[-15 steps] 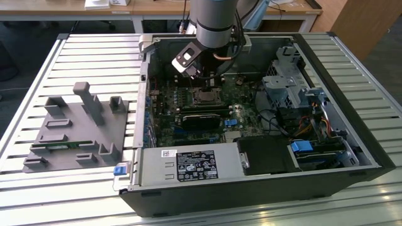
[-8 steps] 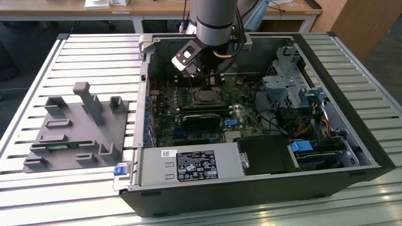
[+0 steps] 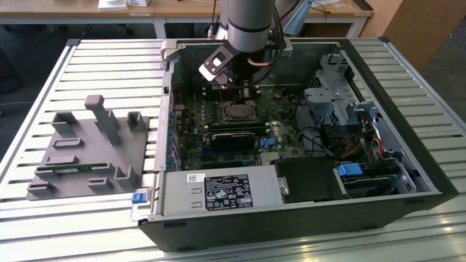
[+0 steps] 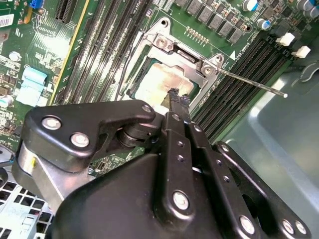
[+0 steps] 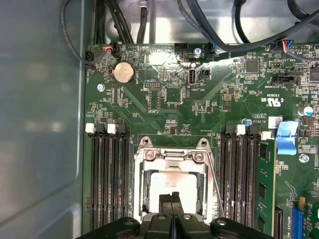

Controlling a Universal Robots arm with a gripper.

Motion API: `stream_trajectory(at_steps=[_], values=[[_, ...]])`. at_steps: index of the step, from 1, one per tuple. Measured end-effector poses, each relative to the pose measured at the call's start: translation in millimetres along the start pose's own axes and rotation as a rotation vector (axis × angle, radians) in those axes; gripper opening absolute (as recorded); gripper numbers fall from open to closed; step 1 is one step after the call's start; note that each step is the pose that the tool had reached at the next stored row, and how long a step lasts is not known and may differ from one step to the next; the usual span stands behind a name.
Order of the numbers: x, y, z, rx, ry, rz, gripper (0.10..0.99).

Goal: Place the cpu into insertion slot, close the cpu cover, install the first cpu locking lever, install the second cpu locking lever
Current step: 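Install the first cpu locking lever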

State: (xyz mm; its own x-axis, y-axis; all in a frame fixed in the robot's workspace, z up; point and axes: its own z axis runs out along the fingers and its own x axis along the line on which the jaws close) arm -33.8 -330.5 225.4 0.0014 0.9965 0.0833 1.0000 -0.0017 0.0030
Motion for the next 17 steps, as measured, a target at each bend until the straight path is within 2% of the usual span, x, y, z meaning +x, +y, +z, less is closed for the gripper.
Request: stream_trajectory(at_steps=[8,17], values=[[0.4,0.0,-4.4,0.0,0.0003,0.0,0.106],[1.1,0.1,-12.8,0.0,0.0002,0.0,0.106]])
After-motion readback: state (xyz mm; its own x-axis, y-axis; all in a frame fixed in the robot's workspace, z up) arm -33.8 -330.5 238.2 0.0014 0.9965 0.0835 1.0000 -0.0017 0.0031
